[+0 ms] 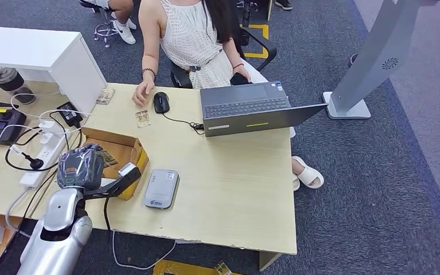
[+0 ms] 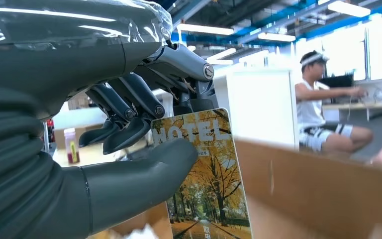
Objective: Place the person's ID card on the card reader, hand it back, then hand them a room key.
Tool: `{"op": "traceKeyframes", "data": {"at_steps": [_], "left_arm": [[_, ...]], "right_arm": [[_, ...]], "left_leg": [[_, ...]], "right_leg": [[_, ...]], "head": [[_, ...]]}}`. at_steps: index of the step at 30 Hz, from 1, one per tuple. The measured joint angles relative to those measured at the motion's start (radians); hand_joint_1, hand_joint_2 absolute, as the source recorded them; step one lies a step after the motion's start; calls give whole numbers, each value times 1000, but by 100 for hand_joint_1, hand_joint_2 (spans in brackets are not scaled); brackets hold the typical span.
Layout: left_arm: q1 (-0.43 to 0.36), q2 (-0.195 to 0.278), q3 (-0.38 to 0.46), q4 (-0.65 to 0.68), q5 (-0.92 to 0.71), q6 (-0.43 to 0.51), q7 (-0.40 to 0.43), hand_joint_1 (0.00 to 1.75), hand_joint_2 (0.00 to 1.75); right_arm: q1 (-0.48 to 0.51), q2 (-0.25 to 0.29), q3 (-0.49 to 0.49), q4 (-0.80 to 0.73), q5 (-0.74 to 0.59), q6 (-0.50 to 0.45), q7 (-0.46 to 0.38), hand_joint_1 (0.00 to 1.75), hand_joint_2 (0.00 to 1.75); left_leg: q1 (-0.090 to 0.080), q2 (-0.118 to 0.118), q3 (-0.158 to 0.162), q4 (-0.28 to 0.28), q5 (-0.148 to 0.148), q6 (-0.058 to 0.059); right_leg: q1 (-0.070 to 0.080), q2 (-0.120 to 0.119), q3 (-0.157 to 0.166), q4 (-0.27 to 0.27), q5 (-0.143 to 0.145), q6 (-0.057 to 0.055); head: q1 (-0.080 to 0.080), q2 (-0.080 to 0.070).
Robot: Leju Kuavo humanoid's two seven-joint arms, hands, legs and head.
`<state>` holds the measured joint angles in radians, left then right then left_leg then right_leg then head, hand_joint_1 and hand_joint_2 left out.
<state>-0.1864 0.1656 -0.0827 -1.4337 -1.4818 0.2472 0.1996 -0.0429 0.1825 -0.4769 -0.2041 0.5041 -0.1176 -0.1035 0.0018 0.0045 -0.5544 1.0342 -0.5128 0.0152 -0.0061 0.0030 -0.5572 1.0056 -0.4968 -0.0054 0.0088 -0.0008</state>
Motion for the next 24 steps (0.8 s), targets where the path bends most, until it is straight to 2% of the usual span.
{"op": "traceKeyframes", "data": {"at_steps": [8, 16, 20, 24], "left_arm": [[-270, -6, -14, 92, -52, -40, 16, 175, 175], [-588, -12, -99, 294, -75, -119, 45, 175, 175], [-662, -18, -123, 367, -73, -123, 45, 175, 175], [-687, -21, -134, 399, -72, -121, 45, 175, 175]], "right_arm": [[-4, 0, -8, 0, 9, 9, -4, 0, 0], [-7, 1, -17, 0, 39, 18, 4, 0, 0], [-8, 2, -24, 0, 39, 20, 4, 0, 0], [-8, 2, -25, 0, 39, 21, 4, 0, 0]], "left_leg": [[0, 0, 0, 1, 2, 0], [0, 1, 0, 1, 3, 1], [0, 1, 0, 1, 2, 1], [0, 1, 0, 1, 2, 1]], "right_leg": [[0, 0, 0, 0, 2, -1], [0, 1, 0, 0, 3, -1], [0, 1, 0, 1, 2, -1], [0, 1, 0, 1, 2, -1]], "head": [[0, 0], [0, 0], [0, 0], [0, 0]]}}
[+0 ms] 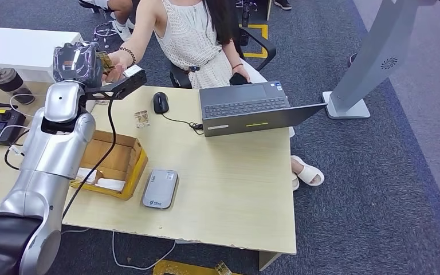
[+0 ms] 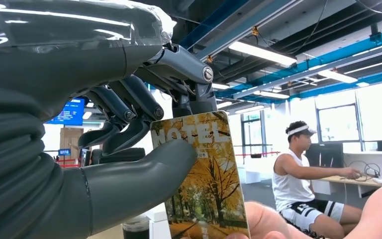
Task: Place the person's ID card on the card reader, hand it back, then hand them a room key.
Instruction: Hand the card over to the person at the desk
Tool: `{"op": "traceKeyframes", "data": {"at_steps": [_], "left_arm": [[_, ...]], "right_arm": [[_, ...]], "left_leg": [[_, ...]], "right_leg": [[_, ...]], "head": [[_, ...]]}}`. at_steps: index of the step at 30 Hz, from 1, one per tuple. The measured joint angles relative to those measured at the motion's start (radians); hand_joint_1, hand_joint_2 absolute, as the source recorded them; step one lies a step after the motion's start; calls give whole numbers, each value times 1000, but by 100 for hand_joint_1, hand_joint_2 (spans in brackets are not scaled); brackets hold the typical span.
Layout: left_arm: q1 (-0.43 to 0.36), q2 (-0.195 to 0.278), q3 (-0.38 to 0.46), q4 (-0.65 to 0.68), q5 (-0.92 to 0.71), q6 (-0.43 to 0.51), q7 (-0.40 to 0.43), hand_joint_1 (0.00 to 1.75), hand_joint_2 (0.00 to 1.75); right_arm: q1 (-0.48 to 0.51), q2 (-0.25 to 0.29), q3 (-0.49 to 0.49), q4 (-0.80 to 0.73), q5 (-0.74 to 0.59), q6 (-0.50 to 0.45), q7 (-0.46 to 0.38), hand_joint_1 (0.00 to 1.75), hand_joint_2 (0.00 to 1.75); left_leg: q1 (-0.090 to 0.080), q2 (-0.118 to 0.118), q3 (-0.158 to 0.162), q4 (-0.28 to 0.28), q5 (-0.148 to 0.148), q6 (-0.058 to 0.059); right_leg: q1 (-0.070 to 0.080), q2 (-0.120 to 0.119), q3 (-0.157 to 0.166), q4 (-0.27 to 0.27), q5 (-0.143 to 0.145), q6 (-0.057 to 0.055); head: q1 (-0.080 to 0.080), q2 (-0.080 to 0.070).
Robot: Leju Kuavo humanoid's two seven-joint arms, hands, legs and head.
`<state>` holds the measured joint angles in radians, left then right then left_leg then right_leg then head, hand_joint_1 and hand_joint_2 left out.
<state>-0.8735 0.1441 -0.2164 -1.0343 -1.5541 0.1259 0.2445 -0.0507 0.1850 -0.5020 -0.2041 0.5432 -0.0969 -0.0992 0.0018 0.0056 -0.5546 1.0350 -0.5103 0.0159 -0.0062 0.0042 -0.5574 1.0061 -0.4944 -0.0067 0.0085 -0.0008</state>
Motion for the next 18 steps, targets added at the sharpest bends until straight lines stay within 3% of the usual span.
{"op": "traceKeyframes", "data": {"at_steps": [4, 5, 8, 9, 14, 18], "left_arm": [[-7, -1, -5, 18, 2, 0, 0, 170, 175], [-7, -1, -6, 22, 4, 0, 0, 135, 175], [-5, 0, -7, 31, 14, 0, -2, 9, 175], [-3, 0, -7, 32, 20, -1, -4, 0, 175], [30, 5, -7, 19, 82, -4, -32, 0, 175], [133, 23, -7, -93, 230, -12, -92, 0, 175]], "right_arm": [[0, 0, -1, 0, 0, 3, 0, 0, 0], [0, 0, -1, 0, 0, 2, 1, 0, 0], [0, 1, -3, 0, 1, 0, 5, 0, 0], [0, 2, -5, 0, 1, -1, 6, 0, 0], [1, 5, -12, 0, 6, 0, 9, 0, 0], [1, 6, -29, 0, 13, 3, 6, 0, 0]], "left_leg": [[0, 0, 0, 0, 0, 0], [0, 0, 0, 0, 0, 0], [0, 0, 0, 0, 0, 0], [0, 0, 0, 0, 0, 0], [0, 0, 0, 0, 0, 0], [0, 1, 0, -1, 0, 0]], "right_leg": [[0, 0, 0, 0, 0, 0], [0, 0, 0, 0, 0, 0], [0, 0, 0, 0, 0, 0], [0, 0, 0, 0, 0, 0], [0, 0, 0, 0, 0, 0], [0, 1, 0, 0, 0, 0]], "head": [[0, 0], [0, 0], [0, 0], [0, 0], [0, 0], [0, 0]]}}
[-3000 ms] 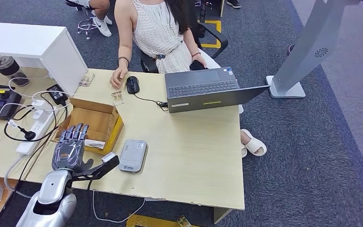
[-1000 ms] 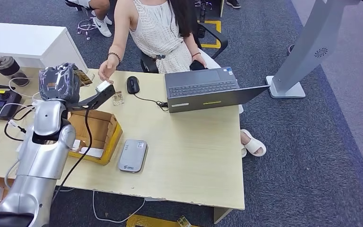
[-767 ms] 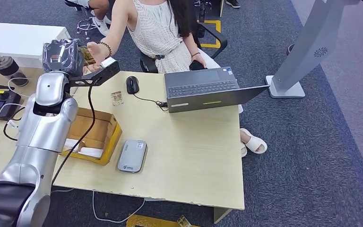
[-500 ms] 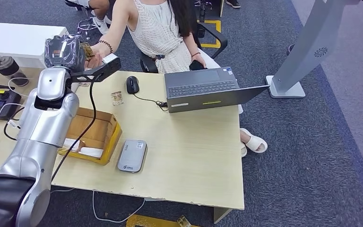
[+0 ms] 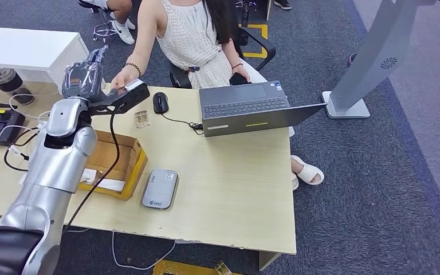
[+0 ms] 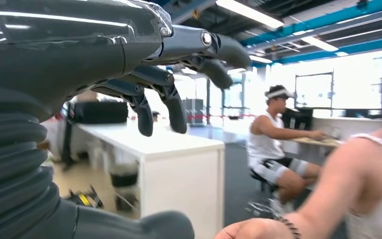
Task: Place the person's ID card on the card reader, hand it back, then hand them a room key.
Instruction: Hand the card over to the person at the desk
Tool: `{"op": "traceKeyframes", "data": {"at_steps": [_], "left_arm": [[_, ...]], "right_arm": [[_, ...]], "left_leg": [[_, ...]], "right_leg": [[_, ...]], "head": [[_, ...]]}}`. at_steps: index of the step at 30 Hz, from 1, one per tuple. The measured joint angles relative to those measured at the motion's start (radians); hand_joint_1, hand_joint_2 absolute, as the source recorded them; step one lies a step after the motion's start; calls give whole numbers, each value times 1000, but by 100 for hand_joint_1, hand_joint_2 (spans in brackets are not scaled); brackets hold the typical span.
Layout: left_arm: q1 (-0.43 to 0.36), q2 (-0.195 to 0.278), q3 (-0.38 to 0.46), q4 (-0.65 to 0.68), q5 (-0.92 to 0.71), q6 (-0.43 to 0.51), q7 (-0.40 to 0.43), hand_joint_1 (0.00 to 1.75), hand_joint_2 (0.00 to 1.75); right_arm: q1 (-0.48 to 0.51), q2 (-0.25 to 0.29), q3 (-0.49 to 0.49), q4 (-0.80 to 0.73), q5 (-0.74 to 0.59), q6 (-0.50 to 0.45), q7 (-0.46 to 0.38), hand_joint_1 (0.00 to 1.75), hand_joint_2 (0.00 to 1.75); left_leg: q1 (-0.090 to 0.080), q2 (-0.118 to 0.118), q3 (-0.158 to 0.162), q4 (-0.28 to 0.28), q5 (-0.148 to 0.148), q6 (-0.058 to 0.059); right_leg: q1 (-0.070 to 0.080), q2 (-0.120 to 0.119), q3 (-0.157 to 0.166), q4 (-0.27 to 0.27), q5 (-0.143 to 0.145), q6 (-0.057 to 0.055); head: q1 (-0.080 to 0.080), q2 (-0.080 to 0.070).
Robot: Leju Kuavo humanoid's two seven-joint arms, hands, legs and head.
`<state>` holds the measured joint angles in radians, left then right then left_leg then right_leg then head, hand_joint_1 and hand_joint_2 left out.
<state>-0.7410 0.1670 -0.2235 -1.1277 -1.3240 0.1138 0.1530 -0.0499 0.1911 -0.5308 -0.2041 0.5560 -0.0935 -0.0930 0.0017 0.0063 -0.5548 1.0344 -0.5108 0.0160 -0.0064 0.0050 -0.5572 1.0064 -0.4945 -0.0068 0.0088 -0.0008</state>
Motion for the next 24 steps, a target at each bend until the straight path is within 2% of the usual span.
{"op": "traceKeyframes", "data": {"at_steps": [2, 4, 6, 8, 11, 15, 18, 20, 22, 24], "left_arm": [[92, 22, 0, -102, 90, 11, -35, 0, 175], [215, 54, 5, -237, 175, 46, -73, 0, 175], [383, 88, 25, -397, 249, 111, -130, 0, 175], [595, 108, 66, -565, 289, 190, -219, 0, 175], [895, 110, 123, -768, 280, 287, -322, 0, 175], [1137, 102, 159, -927, 247, 340, -323, 0, 175], [1289, 44, 182, -976, 253, 357, -319, 0, 175], [1345, -26, 218, -955, 287, 342, -383, 0, 175], [1358, -106, 283, -905, 309, 300, -482, 0, 175], [1319, -189, 385, -803, 293, 250, -579, 0, 175]], "right_arm": [[1, 0, -11, 0, -4, -1, -7, 0, 0], [3, 1, -25, 0, -16, -2, -17, 0, 0], [6, 2, -42, 0, -33, -5, -28, 0, 0], [10, 4, -64, 0, -51, -10, -38, 0, 0], [15, 6, -96, -1, -65, -15, -47, 0, 0], [14, 7, -133, -3, -78, -19, -54, 0, 0], [15, 8, -159, -4, -82, -27, -60, 0, 0], [14, 8, -172, -4, -73, -32, -61, 0, 0], [13, 10, -180, -4, -59, -35, -62, 0, 0], [11, 12, -184, -4, -38, -38, -63, 0, 0]], "left_leg": [[0, 1, 0, 0, -1, -1], [0, 4, 0, -1, -2, -1], [0, 9, 2, -2, -5, -1], [0, 15, 6, -2, -9, -2], [0, 15, 7, -2, -13, -1], [0, 7, 7, -2, -14, -1], [0, 7, 9, -2, -15, -1], [0, 5, 9, -2, -15, -1], [0, 3, 10, -2, -14, 0], [-1, 0, 11, -2, -14, 1]], "right_leg": [[0, 1, 0, 0, 0, 0], [0, 4, 0, 0, -1, 0], [0, 9, 0, 0, -2, -1], [-1, 14, 1, 0, -5, -1], [0, 15, 1, -1, -9, -1], [0, 7, 6, -2, -12, 0], [0, 6, 7, -2, -12, 0], [0, 4, 8, -3, -13, 1], [0, 1, 10, -3, -13, 1], [-1, -1, 12, -3, -12, 2]], "head": [[0, 0], [0, 0], [0, 0], [-1, 0], [-1, 0], [-1, 0], [-1, 0], [-1, 0], [-1, 0], [-1, 0]]}}
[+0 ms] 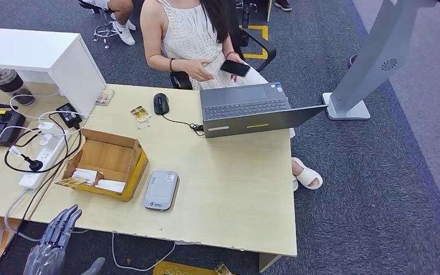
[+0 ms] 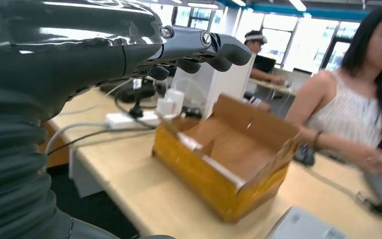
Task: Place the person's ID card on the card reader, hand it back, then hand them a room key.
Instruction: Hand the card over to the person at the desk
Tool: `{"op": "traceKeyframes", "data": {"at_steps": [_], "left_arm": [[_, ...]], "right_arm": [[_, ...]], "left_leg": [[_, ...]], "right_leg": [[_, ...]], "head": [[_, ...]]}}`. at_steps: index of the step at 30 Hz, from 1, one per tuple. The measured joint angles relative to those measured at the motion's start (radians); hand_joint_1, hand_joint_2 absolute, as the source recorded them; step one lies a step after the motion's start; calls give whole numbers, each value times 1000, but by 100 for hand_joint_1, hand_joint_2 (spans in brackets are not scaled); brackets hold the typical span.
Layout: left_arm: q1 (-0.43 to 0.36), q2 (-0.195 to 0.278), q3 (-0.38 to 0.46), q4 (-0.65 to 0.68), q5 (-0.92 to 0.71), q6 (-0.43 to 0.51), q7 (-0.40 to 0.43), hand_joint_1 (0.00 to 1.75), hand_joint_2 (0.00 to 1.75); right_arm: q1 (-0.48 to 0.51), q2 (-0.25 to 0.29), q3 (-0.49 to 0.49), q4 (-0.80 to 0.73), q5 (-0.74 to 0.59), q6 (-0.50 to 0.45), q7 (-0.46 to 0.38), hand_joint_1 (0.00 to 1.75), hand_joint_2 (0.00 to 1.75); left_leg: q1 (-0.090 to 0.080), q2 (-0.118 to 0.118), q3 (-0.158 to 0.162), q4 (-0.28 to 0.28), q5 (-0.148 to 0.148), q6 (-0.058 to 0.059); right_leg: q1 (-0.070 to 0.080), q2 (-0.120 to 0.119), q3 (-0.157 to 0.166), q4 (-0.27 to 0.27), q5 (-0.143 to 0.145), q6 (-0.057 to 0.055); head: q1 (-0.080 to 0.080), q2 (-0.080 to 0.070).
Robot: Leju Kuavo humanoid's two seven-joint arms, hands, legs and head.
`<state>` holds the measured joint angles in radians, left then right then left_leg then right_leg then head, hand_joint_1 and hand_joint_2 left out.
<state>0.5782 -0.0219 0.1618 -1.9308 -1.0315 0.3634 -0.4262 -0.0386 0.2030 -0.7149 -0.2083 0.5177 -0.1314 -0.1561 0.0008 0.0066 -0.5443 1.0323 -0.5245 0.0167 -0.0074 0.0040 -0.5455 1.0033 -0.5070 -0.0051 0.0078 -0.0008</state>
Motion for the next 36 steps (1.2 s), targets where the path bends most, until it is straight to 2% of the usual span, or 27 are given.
{"op": "traceKeyframes", "data": {"at_steps": [2, 3, 5, 6, 7, 9, 10, 13, 16, 21, 22, 25, 26, 33, 35, 36], "left_arm": [[-103, -66, 160, 209, -41, 9, -92, 0, 175], [-170, -81, 261, 361, -55, 32, -123, 0, 175], [-299, -86, 462, 687, -45, 46, -124, 0, 87], [-351, -83, 549, 834, -24, 18, -97, 0, 44], [-394, -80, 626, 961, 6, -34, -56, 0, 0], [-457, -83, 760, 1168, 74, -160, 46, 0, 0], [-481, -89, 816, 1249, 105, -217, 101, 0, 44], [-534, -114, 942, 1423, 166, -313, 230, 0, 175], [-568, -125, 994, 1521, 205, -353, 283, 0, 175], [-586, -123, 976, 1591, 287, -365, 304, 0, 175], [-586, -122, 964, 1597, 306, -365, 308, 0, 131], [-583, -116, 914, 1607, 360, -365, 317, 0, 0], [-582, -113, 895, 1608, 376, -365, 320, 0, 0], [-562, -90, 724, 1609, 502, -364, 339, 0, 0], [-554, -83, 670, 1609, 538, -364, 345, 55, 0], [-550, -79, 643, 1609, 555, -363, 348, 99, 0]], "right_arm": [[-2, 3, -1, 0, 26, -8, 0, 0, 0], [-4, 5, -1, 0, 37, -11, 1, 0, 0], [-5, 5, -1, 0, 59, -6, 7, 0, 0], [-6, 5, -1, 0, 71, 1, 14, 0, 0], [-5, 4, -1, 0, 85, 7, 24, 0, 44], [-6, 3, 4, 0, 117, 15, 46, 0, 131], [-6, 2, 9, 0, 134, 17, 57, 0, 175], [-7, 1, 26, 0, 169, 25, 90, 0, 175], [-3, -6, 55, 0, 156, 40, 110, 0, 175], [14, -23, 117, -11, 90, 51, 118, 0, 175], [18, -28, 131, -14, 76, 55, 119, 0, 175], [29, -40, 170, -24, 31, 61, 123, 0, 44], [33, -44, 183, -27, 17, 62, 124, 0, 0], [64, -74, 276, -54, -85, 76, 129, 0, 0], [72, -82, 304, -62, -114, 79, 130, 0, 0], [76, -87, 318, -66, -129, 79, 131, 2, 0]], "left_leg": [[0, -1, 1, 0, 1, 0], [0, -1, 2, 0, 2, 0], [2, 1, 3, -1, 3, -2], [2, 1, 4, -1, 3, -2], [2, 1, 4, -1, 3, -3], [2, -1, 4, -1, 3, -3], [2, -2, 4, -1, 3, -3], [2, -4, 3, 0, 3, -2], [1, -4, 3, 0, 2, -1], [0, -3, 3, 1, 2, 0], [0, -3, 3, 1, 2, 0], [1, -3, 3, 1, 2, 0], [1, -3, 3, 1, 2, -1], [1, -3, 3, 1, 2, -1], [1, -3, 3, 1, 2, -1], [1, -3, 3, 1, 2, -1]], "right_leg": [[0, -2, 1, 0, 0, 0], [0, -1, 2, 0, 1, 0], [1, 1, 3, 1, 2, -2], [1, 2, 3, 1, 2, -2], [2, 2, 3, 1, 2, -2], [2, 0, 3, 1, 2, -2], [2, -1, 3, 1, 1, -2], [1, -3, 3, 0, 1, -2], [1, -3, 3, -1, 2, -1], [1, -2, 3, -1, 2, -1], [1, -2, 3, -1, 2, -1], [1, -2, 3, -1, 2, -1], [1, -2, 3, -1, 2, -1], [1, -2, 3, -1, 2, -1], [1, -2, 3, -1, 2, -1], [1, -2, 3, -1, 2, -1]], "head": [[1, 0], [2, 0], [2, 0], [0, 0], [-1, 0], [-2, 0], [-2, 0], [0, 0], [1, 0], [0, 0], [0, 0], [0, 0], [0, 0], [0, 0], [0, 0], [0, 0]]}}
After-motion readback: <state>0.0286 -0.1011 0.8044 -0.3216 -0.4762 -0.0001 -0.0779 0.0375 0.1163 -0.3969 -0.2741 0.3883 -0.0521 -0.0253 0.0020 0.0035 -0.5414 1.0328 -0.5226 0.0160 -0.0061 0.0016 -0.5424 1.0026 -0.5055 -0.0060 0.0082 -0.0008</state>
